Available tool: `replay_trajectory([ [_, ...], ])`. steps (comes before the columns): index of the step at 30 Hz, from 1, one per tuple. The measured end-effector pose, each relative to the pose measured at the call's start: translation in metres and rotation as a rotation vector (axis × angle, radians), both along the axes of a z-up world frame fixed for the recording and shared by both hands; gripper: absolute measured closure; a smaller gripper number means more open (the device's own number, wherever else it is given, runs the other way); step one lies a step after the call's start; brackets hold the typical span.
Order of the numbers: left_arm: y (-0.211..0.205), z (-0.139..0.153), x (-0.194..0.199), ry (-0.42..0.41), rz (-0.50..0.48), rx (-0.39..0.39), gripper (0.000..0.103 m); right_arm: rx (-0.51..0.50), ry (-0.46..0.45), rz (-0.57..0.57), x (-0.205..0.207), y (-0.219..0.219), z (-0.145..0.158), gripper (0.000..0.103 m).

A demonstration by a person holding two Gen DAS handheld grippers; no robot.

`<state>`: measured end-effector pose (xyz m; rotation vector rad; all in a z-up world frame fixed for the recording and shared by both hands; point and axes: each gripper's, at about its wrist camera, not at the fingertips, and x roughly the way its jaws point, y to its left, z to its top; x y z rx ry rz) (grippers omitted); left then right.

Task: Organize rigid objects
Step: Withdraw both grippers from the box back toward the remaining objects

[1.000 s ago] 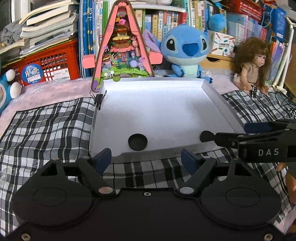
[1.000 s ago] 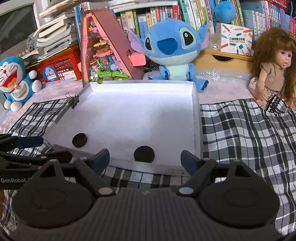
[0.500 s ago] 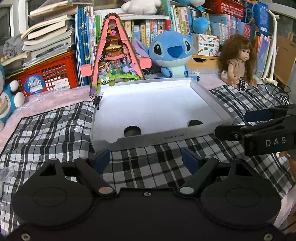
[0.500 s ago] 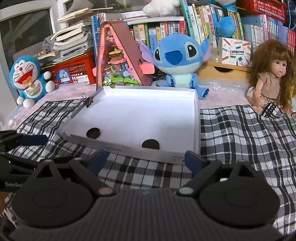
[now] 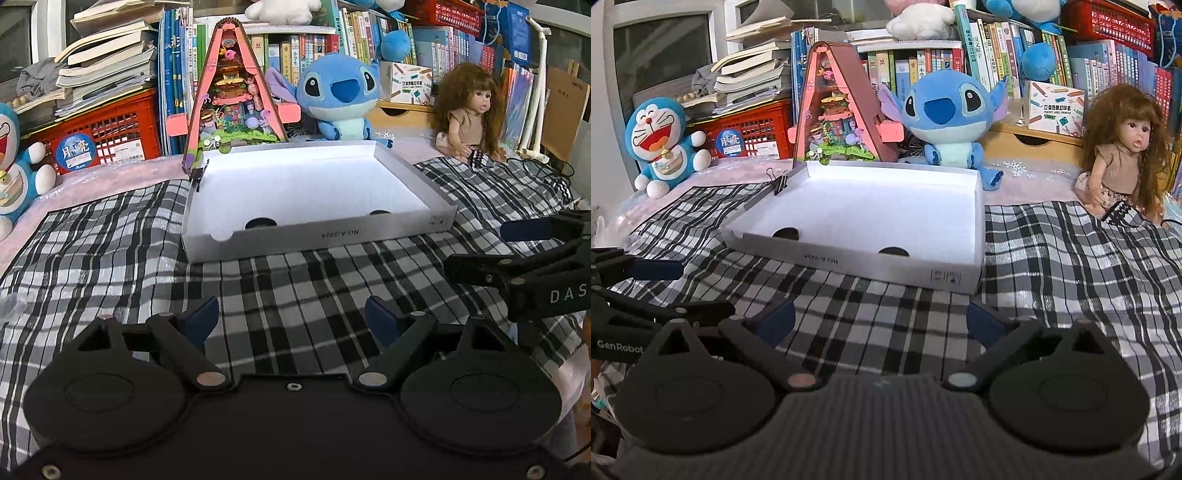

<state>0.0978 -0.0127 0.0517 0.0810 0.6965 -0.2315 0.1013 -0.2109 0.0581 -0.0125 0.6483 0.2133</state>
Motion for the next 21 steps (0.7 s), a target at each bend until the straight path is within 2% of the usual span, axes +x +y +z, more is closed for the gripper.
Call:
replay_trajectory([
  [6,0.003,-0.008,-0.014,0.004,0.004,-0.025,0.018,-0.022,0.000,0.006,-0.014,0.000,-0.010,0.000],
  [13,0.004,-0.017,-0.031,-0.007,0.014,-0.013,0.017,-0.059,-0.034,0.010,-0.032,-0.001,-0.019,0.000],
  [21,0.014,-0.022,-0.058,-0.021,0.030,-0.041,0.017,-0.086,-0.070,-0.012,-0.053,-0.005,-0.024,0.000],
])
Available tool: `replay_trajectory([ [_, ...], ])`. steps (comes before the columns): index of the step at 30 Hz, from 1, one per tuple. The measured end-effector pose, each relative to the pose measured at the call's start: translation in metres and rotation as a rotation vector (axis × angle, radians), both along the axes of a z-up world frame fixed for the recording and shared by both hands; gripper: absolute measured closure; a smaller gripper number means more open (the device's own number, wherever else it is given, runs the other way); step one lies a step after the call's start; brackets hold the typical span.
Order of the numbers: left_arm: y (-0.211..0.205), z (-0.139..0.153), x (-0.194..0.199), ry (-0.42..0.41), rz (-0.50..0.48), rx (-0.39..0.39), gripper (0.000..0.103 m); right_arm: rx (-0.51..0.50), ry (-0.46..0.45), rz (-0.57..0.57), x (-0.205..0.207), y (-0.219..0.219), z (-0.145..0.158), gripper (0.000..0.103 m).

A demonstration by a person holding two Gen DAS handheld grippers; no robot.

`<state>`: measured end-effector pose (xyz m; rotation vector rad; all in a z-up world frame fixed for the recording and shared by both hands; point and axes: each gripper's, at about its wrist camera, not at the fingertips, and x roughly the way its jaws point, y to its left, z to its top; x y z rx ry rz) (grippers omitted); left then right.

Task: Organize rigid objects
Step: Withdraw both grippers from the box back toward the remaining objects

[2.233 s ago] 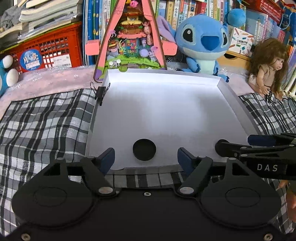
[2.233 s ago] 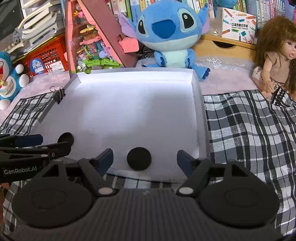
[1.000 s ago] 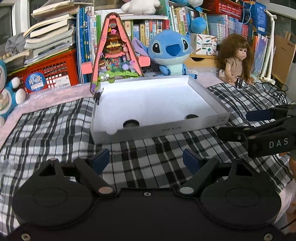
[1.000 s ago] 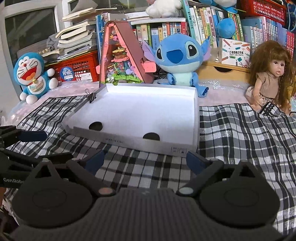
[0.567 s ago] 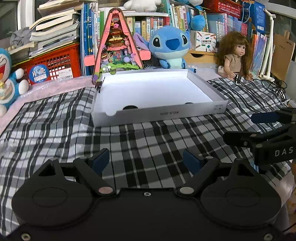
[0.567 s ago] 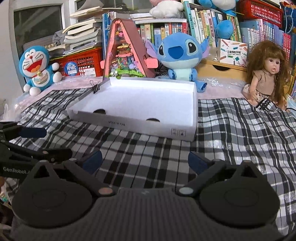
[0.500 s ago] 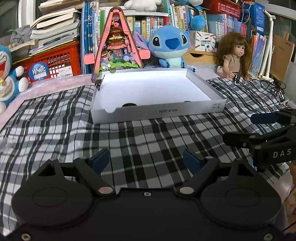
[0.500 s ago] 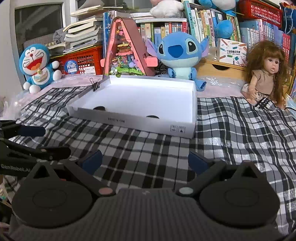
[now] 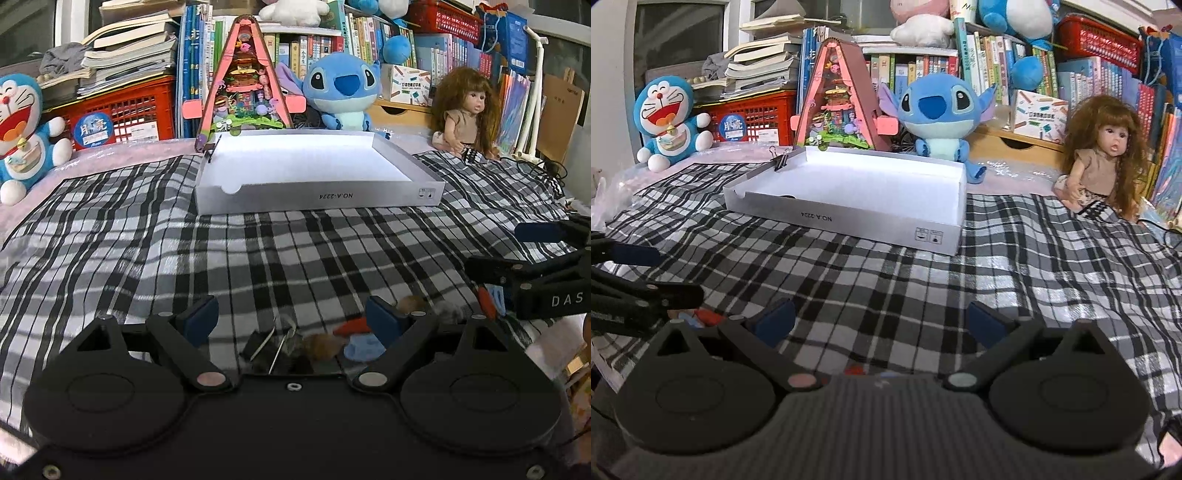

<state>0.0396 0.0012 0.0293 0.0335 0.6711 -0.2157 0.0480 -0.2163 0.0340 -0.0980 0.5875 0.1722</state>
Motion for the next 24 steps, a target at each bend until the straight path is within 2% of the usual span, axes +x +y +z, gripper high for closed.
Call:
replay_trajectory([
  [6,0.012,-0.004,-0.018,0.002,0.020,-0.005,0.018,-0.010,-0.025,-0.011,-0.018,-0.006,-0.007,0.000],
  [8,0.018,-0.005,-0.023,0.002,0.028,-0.017,0.021,-0.012,-0.031,-0.015,-0.023,-0.008,-0.009,0.001],
  [12,0.026,-0.005,-0.028,0.006,0.034,-0.043,0.033,0.021,-0.049,-0.024,-0.032,-0.014,-0.010,0.004],
  [16,0.027,-0.005,-0.033,-0.004,0.025,-0.031,0.053,0.042,-0.053,-0.035,-0.037,-0.020,-0.010,0.010],
  [24,0.026,-0.012,-0.033,0.006,0.019,0.009,0.057,0.015,-0.066,-0.029,-0.051,-0.027,-0.011,0.017],
])
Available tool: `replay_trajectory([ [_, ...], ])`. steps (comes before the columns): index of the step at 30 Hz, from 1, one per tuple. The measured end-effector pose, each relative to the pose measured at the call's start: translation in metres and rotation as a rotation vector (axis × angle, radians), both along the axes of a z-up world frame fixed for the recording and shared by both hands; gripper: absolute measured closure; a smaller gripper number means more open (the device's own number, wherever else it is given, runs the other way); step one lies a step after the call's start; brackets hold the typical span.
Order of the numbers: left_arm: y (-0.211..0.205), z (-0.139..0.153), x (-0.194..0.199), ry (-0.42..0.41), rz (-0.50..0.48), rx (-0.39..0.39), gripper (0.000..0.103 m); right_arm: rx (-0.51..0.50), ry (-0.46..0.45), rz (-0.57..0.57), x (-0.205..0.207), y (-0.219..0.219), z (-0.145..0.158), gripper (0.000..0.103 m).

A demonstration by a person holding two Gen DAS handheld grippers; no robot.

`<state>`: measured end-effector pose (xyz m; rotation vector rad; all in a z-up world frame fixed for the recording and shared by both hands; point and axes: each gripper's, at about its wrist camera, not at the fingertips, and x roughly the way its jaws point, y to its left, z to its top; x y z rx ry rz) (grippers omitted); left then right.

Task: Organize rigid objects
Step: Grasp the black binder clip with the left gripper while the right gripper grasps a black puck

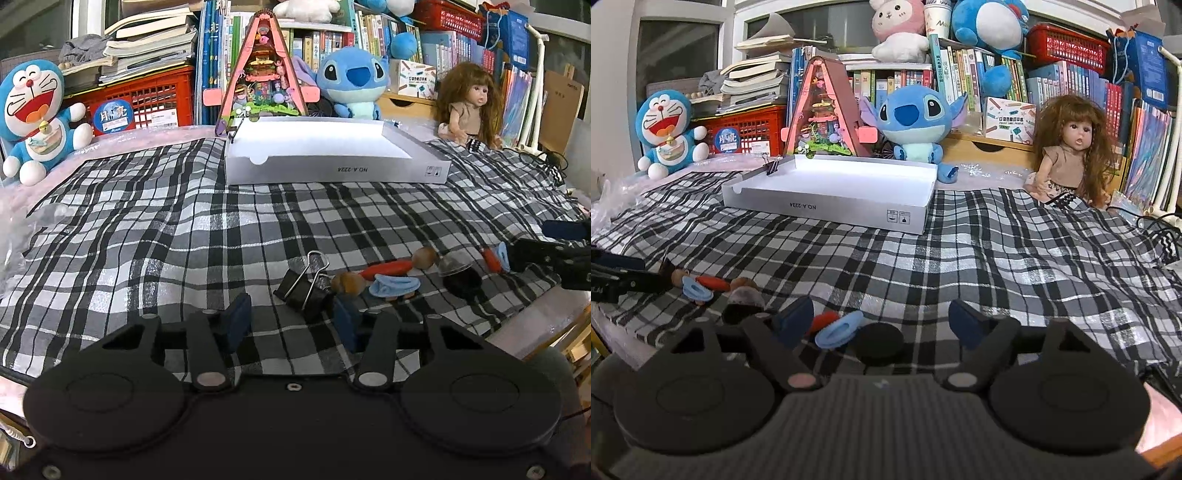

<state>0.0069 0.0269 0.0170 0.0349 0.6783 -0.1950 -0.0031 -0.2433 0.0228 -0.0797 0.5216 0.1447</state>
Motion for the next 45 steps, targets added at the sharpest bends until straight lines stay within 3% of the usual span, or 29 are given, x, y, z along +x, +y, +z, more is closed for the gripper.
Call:
replay_trajectory([
  [6,0.000,-0.004,0.008,-0.006,0.021,0.001,0.056,-0.041,0.022,0.003,-0.005,-0.001,-0.006,0.025],
  [23,-0.010,-0.014,0.033,-0.067,0.017,0.000,0.055,-0.016,0.068,0.001,0.006,0.002,-0.019,0.053],
  [25,-0.011,-0.015,0.034,-0.069,0.019,-0.004,0.060,-0.017,0.066,0.005,0.007,0.004,-0.020,0.056],
  [27,-0.011,-0.014,0.034,-0.072,0.037,-0.012,0.073,-0.017,0.064,0.009,0.008,0.005,-0.019,0.059],
  [28,-0.010,-0.013,0.034,-0.070,0.046,-0.017,0.074,-0.016,0.062,0.011,0.009,0.006,-0.019,0.065],
  [45,-0.015,0.001,0.025,-0.087,0.044,-0.026,0.074,0.010,-0.001,-0.020,0.011,0.009,-0.007,0.066],
])
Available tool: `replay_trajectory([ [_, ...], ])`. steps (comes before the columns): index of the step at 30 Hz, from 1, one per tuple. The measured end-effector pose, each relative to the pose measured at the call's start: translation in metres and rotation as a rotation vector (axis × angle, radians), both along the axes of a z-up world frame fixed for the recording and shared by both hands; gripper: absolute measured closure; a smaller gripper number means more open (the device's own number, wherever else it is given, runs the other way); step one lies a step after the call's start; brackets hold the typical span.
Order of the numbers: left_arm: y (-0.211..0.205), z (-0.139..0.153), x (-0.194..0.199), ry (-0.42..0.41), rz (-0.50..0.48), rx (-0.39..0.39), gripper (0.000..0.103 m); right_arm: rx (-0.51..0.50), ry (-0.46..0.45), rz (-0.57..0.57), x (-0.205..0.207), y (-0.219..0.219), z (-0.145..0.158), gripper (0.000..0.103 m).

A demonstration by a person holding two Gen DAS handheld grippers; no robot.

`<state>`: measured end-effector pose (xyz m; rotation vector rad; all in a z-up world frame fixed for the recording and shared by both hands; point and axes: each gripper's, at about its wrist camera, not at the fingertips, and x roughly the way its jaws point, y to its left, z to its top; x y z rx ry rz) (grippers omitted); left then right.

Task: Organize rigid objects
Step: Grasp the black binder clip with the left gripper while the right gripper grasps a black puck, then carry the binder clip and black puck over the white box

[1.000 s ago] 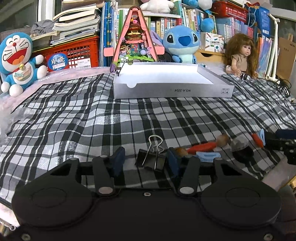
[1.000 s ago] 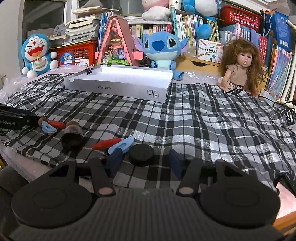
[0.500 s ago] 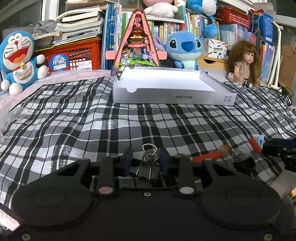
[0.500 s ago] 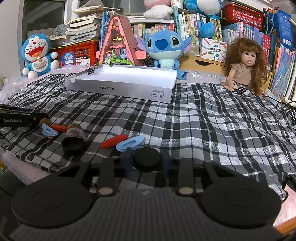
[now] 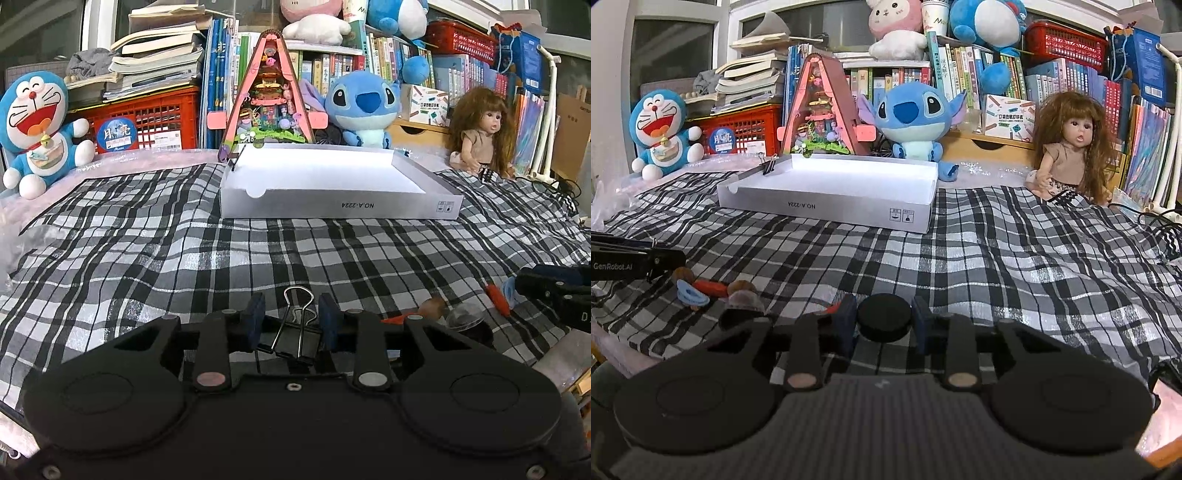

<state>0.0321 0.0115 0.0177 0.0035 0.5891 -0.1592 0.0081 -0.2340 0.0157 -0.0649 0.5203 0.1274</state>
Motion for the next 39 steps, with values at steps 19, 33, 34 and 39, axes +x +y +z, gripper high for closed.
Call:
replay_trajectory([
  [19,0.003,0.006,-0.001,-0.007,0.011,-0.005,0.074,0.008,-0.012,-0.011,-0.003,-0.003,0.004,0.066],
  [33,0.001,0.039,0.038,0.006,-0.012,-0.054,0.074,0.066,0.017,-0.009,0.026,0.000,0.025,0.066],
  [34,0.000,0.043,0.043,0.004,-0.015,-0.058,0.074,0.075,0.021,-0.010,0.031,0.000,0.028,0.066],
  [39,-0.008,0.063,0.066,-0.020,-0.031,-0.046,0.074,0.103,0.041,-0.014,0.053,0.001,0.039,0.066],
])
